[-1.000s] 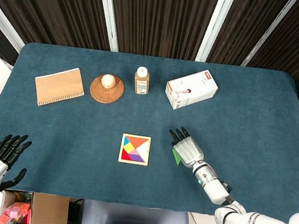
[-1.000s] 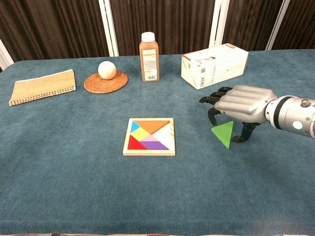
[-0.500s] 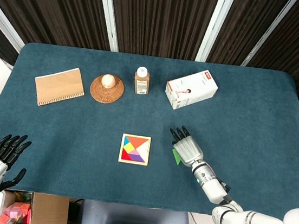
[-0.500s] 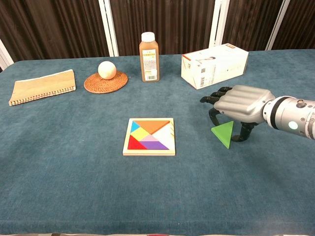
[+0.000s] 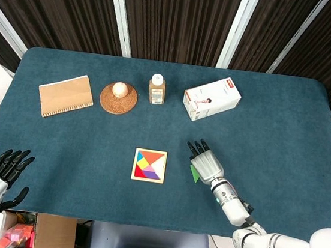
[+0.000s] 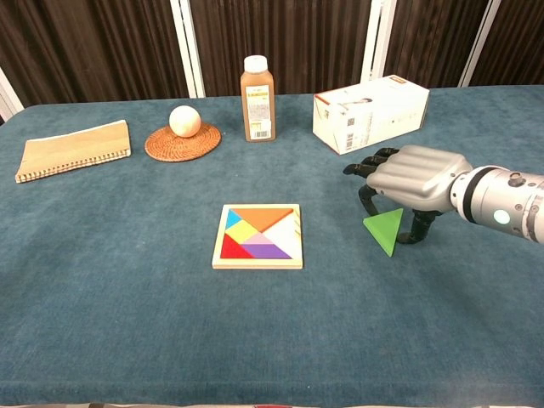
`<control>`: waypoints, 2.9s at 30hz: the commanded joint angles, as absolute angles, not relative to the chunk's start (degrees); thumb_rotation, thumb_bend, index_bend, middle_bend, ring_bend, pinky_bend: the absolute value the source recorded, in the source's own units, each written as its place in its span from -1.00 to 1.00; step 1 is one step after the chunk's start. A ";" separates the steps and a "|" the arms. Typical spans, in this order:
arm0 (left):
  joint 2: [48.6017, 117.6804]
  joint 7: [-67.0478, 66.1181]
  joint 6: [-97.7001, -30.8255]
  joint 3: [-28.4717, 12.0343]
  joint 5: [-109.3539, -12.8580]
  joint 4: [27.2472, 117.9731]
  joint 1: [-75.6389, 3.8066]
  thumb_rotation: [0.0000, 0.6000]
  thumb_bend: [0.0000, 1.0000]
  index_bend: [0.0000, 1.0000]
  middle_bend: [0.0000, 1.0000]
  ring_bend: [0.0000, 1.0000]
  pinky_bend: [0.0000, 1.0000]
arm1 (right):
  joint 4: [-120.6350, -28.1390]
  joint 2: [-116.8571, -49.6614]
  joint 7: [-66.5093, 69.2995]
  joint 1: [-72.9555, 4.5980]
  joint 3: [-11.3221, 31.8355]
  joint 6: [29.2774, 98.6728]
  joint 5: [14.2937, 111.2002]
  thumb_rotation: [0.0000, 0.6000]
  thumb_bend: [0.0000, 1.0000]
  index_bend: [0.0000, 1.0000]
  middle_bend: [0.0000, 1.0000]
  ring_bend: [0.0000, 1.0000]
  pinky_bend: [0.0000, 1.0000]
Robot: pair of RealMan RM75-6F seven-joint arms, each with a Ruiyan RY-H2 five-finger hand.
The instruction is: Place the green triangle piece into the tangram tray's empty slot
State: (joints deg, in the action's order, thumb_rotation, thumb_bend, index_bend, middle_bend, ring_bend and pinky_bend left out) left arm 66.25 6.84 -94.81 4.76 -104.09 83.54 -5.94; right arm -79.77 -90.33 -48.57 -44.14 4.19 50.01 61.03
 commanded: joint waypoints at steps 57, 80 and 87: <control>65.77 7.28 -94.84 5.50 -105.42 83.76 -6.11 1.00 -0.09 -1.00 -1.00 -1.00 -0.97 | -73.54 -110.65 -71.72 -54.25 7.64 61.61 54.00 1.00 -0.13 0.38 -0.89 -1.00 -1.00; 65.72 7.61 -95.15 5.56 -105.63 83.65 -6.08 1.00 -0.10 -1.00 -1.00 -1.00 -0.97 | -73.85 -111.34 -72.48 -54.30 6.97 61.99 54.00 1.00 -0.13 0.26 -0.89 -1.00 -1.00; 65.74 7.73 -95.15 5.55 -105.59 83.61 -6.08 1.00 -0.10 -1.00 -1.00 -1.00 -0.97 | -74.07 -111.35 -73.05 -54.33 6.93 62.19 53.75 1.00 -0.13 0.11 -0.89 -1.00 -1.00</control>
State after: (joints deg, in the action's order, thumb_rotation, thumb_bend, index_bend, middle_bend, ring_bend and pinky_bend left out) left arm 65.74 7.73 -95.16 5.55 -105.58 83.60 -6.08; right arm -74.04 -111.35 -73.02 -54.32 6.92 62.16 53.78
